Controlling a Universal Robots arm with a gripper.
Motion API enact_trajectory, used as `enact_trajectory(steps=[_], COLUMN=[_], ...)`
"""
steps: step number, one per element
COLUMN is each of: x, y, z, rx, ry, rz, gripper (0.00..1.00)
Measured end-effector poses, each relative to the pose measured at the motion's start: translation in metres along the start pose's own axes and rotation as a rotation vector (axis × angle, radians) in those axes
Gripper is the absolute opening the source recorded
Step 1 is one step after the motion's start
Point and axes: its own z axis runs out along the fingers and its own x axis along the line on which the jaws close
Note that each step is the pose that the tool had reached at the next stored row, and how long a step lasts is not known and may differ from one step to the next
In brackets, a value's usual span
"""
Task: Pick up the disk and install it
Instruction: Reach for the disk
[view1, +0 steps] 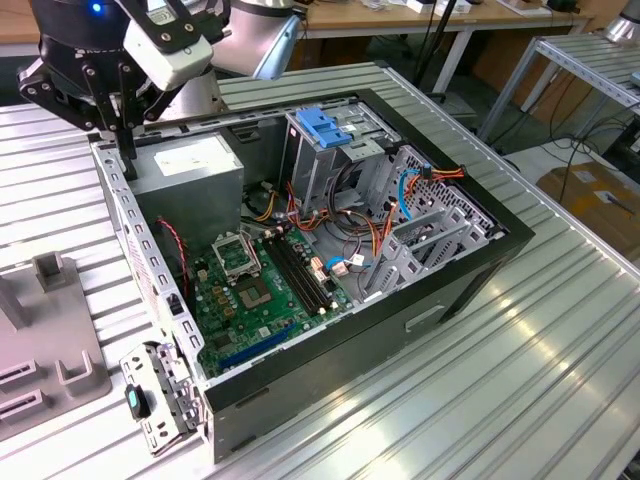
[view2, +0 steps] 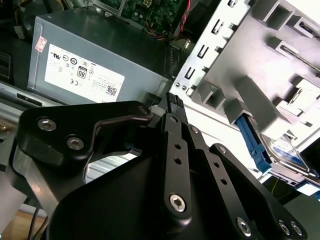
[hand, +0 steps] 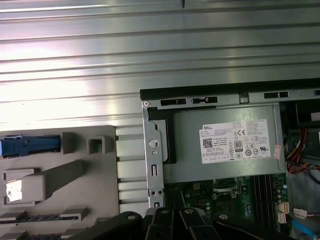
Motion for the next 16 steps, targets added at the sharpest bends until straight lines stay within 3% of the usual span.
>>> enact_trajectory(steps=[3,16], x=[0.0044,0.0108], y=[-0.0003,-0.0008], z=[-0.0001,-0.0003], rx=[0.0,0.0], ry=[0.0,0.0], rz=[0.0,0.0], gripper=[0.11,0.11])
